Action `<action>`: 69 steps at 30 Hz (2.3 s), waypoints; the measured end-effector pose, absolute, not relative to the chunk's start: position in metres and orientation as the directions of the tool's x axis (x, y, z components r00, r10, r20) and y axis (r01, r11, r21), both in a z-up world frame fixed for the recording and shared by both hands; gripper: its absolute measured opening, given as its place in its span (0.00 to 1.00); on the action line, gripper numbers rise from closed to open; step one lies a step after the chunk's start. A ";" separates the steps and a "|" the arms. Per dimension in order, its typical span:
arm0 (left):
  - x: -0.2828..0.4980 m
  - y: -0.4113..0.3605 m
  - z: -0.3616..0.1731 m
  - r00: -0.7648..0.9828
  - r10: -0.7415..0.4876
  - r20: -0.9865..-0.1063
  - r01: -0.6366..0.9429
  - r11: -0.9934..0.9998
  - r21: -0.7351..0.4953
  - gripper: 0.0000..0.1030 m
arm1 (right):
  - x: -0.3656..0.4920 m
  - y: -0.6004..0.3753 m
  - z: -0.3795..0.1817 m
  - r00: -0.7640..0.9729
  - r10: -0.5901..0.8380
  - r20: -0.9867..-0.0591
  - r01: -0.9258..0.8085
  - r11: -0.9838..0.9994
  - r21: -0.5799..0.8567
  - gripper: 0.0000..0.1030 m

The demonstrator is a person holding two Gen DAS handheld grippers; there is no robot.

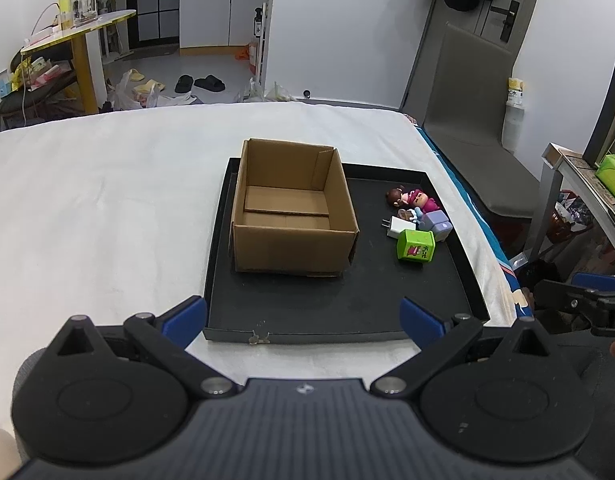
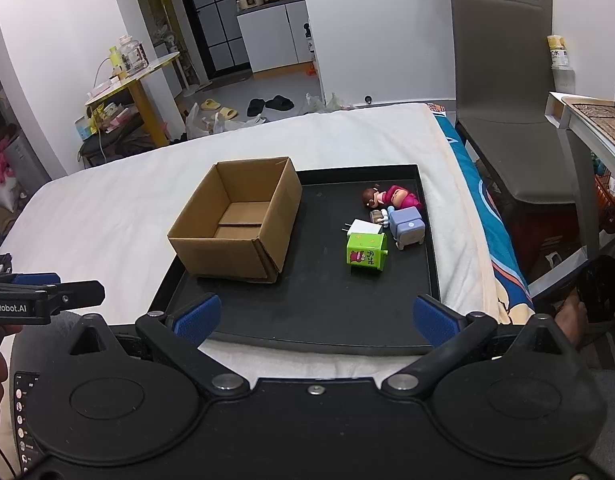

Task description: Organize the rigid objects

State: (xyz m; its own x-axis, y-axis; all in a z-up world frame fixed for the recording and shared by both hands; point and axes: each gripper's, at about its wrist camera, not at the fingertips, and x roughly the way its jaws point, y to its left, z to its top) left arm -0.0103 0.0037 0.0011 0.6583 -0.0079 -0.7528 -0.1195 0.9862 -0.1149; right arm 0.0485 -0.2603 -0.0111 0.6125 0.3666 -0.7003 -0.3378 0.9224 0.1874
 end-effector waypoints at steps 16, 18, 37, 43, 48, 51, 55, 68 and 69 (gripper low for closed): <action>-0.011 0.006 -0.001 0.648 -0.035 -0.761 -0.113 0.983 -0.142 0.99 | 0.047 -0.258 -0.014 0.618 0.346 -0.706 -0.335 0.928 0.162 1.00; -0.011 0.006 -0.002 0.646 -0.035 -0.763 -0.113 0.984 -0.141 0.99 | 0.047 -0.257 -0.014 0.614 0.350 -0.708 -0.339 0.926 0.164 1.00; -0.011 0.004 -0.002 0.638 -0.045 -0.769 -0.111 0.983 -0.149 0.99 | 0.047 -0.252 -0.016 0.608 0.340 -0.717 -0.341 0.928 0.150 1.00; -0.012 0.005 -0.003 0.636 -0.047 -0.770 -0.107 0.983 -0.149 0.99 | 0.046 -0.252 -0.017 0.607 0.341 -0.718 -0.342 0.927 0.151 1.00; -0.012 0.004 -0.003 0.634 -0.051 -0.772 -0.101 0.984 -0.148 0.99 | 0.046 -0.251 -0.018 0.597 0.351 -0.721 -0.346 0.924 0.163 1.00; -0.012 0.003 -0.003 0.634 -0.051 -0.772 -0.100 0.984 -0.147 0.99 | 0.046 -0.250 -0.019 0.595 0.350 -0.724 -0.344 0.924 0.164 1.00; -0.012 0.003 -0.002 0.634 -0.052 -0.772 -0.099 0.984 -0.148 0.99 | 0.045 -0.250 -0.018 0.595 0.345 -0.726 -0.341 0.926 0.160 1.00; -0.008 0.004 -0.005 0.620 -0.053 -0.783 -0.094 0.986 -0.141 0.99 | 0.049 -0.250 -0.019 0.589 0.342 -0.732 -0.341 0.927 0.159 1.00; -0.007 0.004 -0.006 0.619 -0.052 -0.784 -0.095 0.986 -0.140 0.99 | 0.049 -0.250 -0.019 0.589 0.346 -0.731 -0.343 0.925 0.162 1.00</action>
State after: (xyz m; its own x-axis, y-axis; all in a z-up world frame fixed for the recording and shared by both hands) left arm -0.0067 0.0038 -0.0059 0.6188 -0.0517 -0.7838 -0.0946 0.9857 -0.1397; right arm 0.0488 -0.2503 -0.0192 0.5885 0.3461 -0.7306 -0.3434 0.9252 0.1616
